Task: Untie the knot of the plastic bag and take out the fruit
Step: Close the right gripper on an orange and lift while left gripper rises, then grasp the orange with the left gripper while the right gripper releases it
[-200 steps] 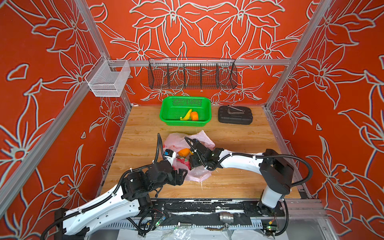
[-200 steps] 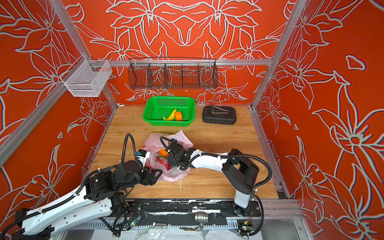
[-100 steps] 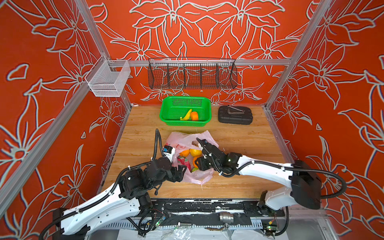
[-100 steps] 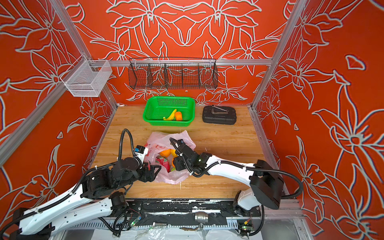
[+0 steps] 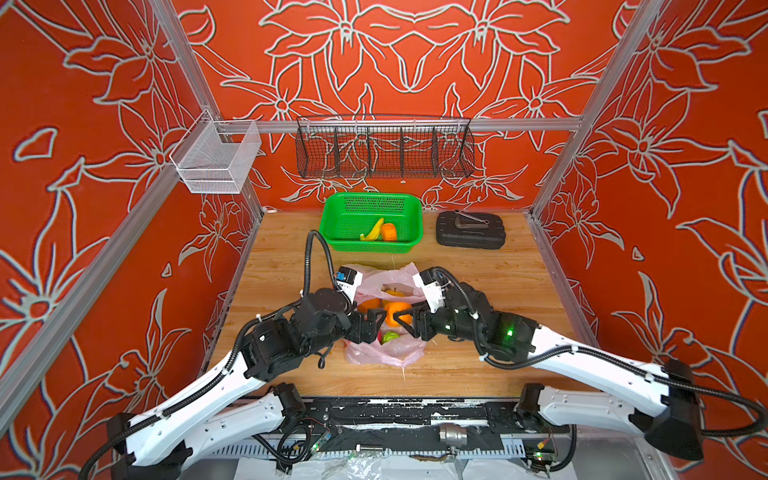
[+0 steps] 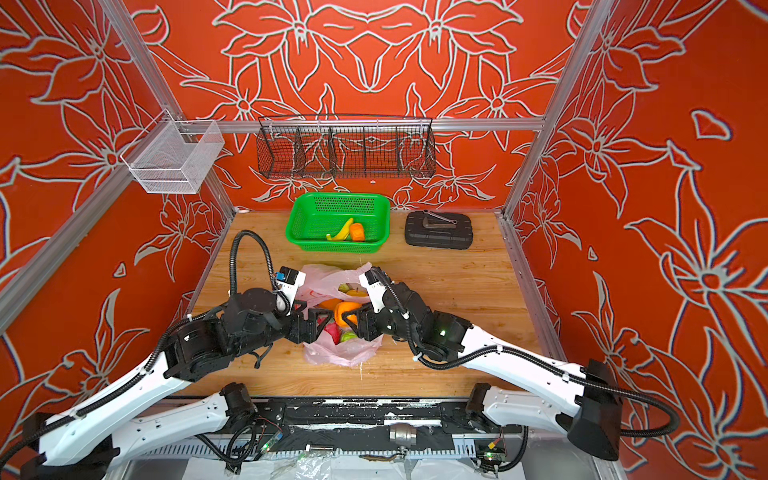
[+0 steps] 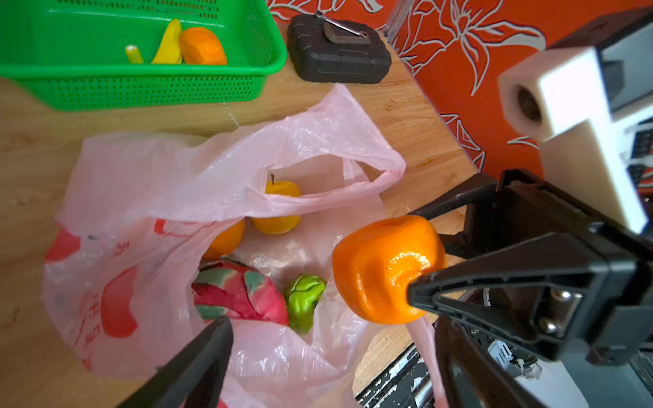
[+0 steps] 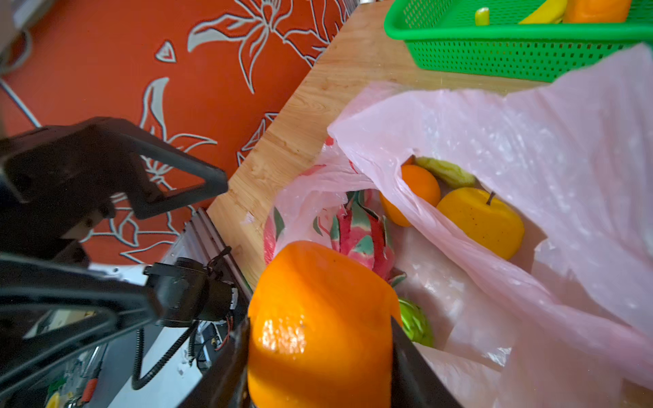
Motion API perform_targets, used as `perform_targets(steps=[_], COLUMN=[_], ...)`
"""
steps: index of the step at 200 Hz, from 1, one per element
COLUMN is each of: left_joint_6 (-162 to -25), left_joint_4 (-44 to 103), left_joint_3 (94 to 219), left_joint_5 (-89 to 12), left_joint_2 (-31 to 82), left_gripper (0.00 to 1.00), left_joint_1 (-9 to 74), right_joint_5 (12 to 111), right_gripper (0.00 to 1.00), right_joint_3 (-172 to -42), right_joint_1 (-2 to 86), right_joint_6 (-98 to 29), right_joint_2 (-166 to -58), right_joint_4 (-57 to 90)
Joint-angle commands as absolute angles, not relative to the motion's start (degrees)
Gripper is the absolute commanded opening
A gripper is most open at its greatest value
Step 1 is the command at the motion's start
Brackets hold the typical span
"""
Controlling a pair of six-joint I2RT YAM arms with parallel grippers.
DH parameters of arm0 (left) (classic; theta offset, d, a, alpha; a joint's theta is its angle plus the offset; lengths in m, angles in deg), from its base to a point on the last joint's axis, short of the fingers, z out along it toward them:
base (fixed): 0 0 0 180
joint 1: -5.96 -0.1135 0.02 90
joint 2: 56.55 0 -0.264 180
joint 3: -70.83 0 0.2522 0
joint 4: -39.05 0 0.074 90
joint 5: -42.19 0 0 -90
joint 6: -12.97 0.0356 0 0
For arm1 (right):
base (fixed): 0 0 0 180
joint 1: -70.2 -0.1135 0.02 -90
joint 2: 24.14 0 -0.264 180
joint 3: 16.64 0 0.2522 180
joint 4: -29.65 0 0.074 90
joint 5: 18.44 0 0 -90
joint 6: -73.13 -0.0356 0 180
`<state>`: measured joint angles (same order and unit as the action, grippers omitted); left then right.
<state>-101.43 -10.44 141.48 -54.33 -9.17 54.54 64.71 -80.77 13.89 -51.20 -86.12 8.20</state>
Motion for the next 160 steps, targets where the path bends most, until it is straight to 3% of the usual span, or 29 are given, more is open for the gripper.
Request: perform_targets(steps=[1,65,112,160], left_joint_6=[-88.28,-49.1,-42.97,-42.45], left_joint_4=[-4.38,15.84,11.48,8.94], left_joint_3=[145.1,145.14,157.61,166.2], left_joint_5=[-49.15,-40.53,-24.47,-14.77], left_joint_2=[-6.91,-2.06,9.6,18.45], left_gripper=[0.9,0.99,0.98,0.98], left_joint_1=[52.8,51.52,45.52,41.41], right_joint_5=[60.1,40.53,30.28,25.83], right_gripper=[0.48,0.48,0.48,0.48], right_joint_3=[-86.36,-96.39,-98.77,-97.16], right_joint_1=[18.17,36.46,44.09,45.07], right_joint_6=[-51.43,-53.29,-52.33,-52.07], right_joint_2=[-86.43,-90.28,-91.6,-89.27], right_joint_4=[7.02,7.03,7.98,10.92])
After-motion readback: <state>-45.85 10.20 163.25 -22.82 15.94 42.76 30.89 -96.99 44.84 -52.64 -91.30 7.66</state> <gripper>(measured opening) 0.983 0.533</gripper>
